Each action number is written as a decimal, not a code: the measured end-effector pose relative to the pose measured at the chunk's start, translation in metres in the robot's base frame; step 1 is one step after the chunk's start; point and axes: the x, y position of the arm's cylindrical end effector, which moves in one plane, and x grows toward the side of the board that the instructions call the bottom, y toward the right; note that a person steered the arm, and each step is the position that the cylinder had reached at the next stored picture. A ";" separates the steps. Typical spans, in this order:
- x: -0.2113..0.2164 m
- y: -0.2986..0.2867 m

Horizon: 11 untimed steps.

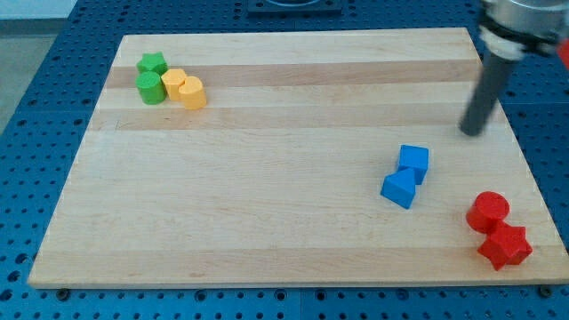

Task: Separate the blue cube from blue triangle

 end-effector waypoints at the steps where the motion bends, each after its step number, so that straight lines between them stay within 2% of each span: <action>1: 0.004 0.001; 3: 0.048 -0.043; 5: 0.048 -0.066; 9: 0.048 -0.188; 10: 0.043 -0.220; 11: -0.011 -0.261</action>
